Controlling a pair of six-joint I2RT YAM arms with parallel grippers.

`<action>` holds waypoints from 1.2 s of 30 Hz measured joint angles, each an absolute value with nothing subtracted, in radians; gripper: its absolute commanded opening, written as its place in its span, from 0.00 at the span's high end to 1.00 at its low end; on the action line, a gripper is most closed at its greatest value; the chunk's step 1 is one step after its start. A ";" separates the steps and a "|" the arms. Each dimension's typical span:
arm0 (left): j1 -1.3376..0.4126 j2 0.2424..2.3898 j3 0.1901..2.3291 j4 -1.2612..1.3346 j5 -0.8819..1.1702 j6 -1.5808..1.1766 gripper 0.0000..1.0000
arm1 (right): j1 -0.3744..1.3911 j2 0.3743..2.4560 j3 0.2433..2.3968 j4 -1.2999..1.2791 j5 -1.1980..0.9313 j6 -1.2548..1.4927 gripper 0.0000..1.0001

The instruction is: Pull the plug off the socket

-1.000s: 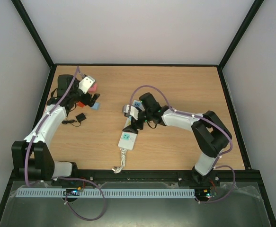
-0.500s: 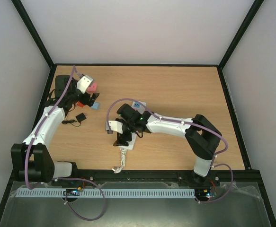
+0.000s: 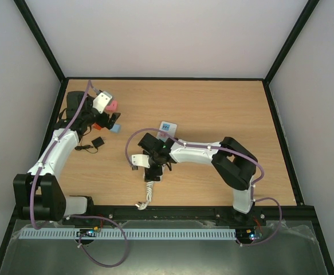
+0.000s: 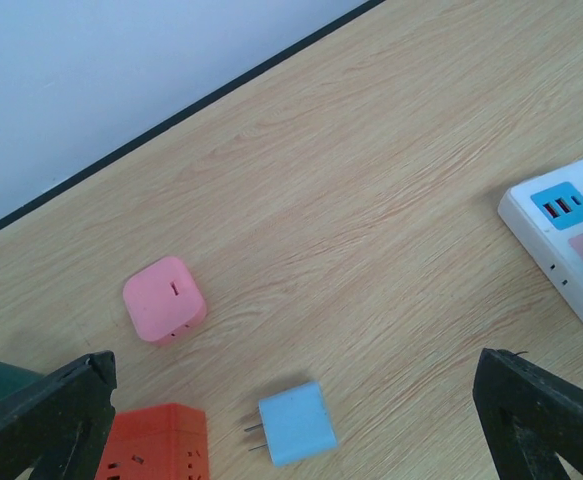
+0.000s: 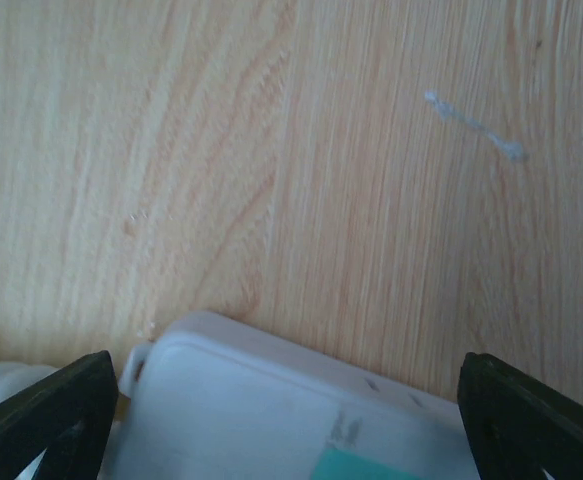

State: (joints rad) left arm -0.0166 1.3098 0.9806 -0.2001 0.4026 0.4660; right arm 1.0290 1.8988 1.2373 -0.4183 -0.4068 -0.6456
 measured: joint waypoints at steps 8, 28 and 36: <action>-0.017 1.310 0.981 -0.200 0.412 0.463 0.00 | 1.026 1.901 1.237 -0.438 -0.360 -0.683 0.08; -0.017 1.313 0.981 -0.200 0.421 0.463 0.00 | 0.771 1.877 1.205 -0.484 -0.345 -0.848 0.09; -0.017 1.323 0.981 -0.201 0.427 0.463 0.00 | 0.619 1.858 1.181 -0.529 -0.335 -0.960 0.09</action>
State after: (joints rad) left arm -0.0166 1.3228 0.9806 -0.2008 0.4267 0.4629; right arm 0.6189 1.8576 1.1809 -0.5289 -0.3351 -0.9604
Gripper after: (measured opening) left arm 0.997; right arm 0.913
